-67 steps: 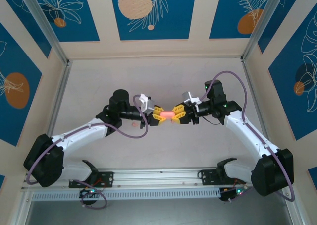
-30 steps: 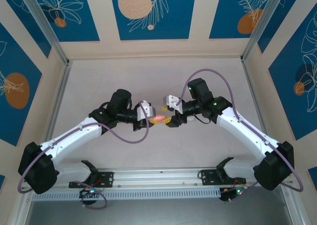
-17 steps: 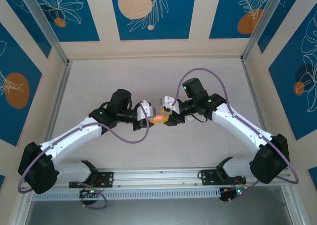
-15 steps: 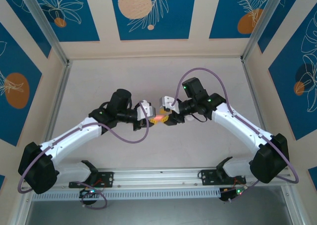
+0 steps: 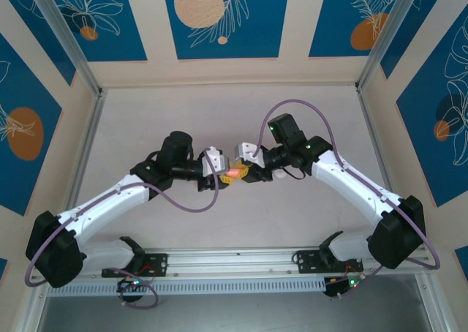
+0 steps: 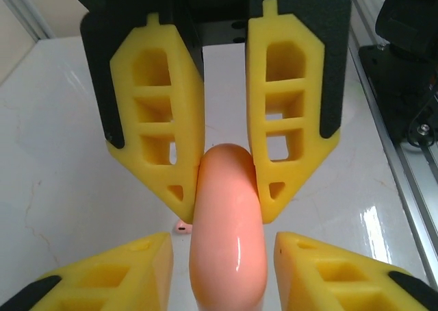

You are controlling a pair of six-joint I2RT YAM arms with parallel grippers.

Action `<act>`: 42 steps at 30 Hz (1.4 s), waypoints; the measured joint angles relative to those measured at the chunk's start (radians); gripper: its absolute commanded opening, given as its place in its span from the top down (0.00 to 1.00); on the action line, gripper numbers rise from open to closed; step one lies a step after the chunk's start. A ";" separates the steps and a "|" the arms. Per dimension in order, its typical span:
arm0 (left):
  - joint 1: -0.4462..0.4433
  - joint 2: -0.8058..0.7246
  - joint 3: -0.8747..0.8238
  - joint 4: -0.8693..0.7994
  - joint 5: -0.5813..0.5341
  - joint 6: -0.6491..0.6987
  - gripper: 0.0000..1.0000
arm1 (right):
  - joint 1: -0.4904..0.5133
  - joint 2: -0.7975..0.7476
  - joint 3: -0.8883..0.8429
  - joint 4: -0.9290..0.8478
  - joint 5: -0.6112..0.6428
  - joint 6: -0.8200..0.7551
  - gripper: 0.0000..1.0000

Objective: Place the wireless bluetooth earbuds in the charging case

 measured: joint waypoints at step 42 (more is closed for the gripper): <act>0.000 0.023 -0.038 0.140 0.106 -0.136 0.83 | -0.069 -0.055 -0.043 0.044 -0.175 0.012 0.77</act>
